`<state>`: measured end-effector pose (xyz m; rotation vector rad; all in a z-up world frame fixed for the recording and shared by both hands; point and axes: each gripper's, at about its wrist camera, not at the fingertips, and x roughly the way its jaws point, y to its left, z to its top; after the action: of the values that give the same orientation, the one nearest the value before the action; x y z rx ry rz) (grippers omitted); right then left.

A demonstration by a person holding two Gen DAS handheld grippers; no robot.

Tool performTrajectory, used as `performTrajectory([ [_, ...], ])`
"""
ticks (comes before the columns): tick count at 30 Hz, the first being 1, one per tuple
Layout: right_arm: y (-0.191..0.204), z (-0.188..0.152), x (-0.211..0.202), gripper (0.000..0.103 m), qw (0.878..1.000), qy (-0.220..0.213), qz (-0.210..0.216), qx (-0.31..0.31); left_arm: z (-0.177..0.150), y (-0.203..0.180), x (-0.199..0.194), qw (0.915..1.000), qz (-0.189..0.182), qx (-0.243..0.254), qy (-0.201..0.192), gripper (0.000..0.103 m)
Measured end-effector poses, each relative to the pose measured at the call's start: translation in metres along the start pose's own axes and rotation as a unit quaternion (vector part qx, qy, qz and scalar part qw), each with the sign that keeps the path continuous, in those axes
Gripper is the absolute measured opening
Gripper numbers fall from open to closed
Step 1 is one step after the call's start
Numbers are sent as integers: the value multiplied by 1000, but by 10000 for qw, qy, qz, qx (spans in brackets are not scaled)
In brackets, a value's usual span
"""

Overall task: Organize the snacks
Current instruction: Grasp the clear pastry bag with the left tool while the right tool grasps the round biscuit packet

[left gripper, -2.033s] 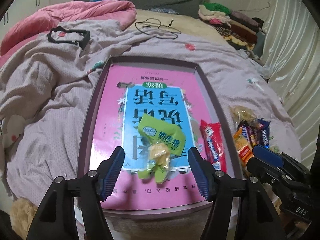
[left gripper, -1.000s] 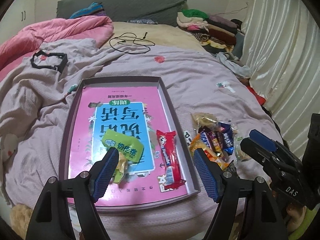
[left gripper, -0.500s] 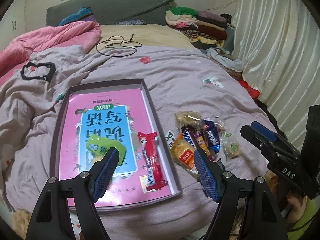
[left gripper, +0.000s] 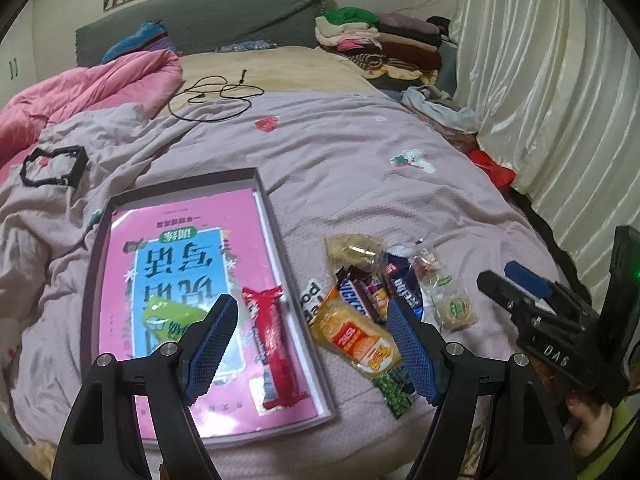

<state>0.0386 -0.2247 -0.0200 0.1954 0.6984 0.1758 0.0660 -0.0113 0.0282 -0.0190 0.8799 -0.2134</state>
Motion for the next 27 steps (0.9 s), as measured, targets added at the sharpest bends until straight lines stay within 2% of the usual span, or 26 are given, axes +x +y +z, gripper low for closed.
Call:
performTrajectory([
  [6, -12, -8, 13, 66, 9992, 364, -136, 101, 11, -8, 15, 9999, -20, 87, 93, 78],
  [13, -11, -23, 40, 66, 9952, 938, -240, -127, 27, -11, 42, 9993, -79, 78, 345, 78],
  [24, -6, -29, 58, 66, 9921, 1200, -240, -265, 48, -25, 93, 9962, -286, 27, 818, 78],
  [27, -5, -30, 62, 62, 9916, 1248, -231, -259, 53, -27, 107, 9946, -364, -20, 974, 78],
])
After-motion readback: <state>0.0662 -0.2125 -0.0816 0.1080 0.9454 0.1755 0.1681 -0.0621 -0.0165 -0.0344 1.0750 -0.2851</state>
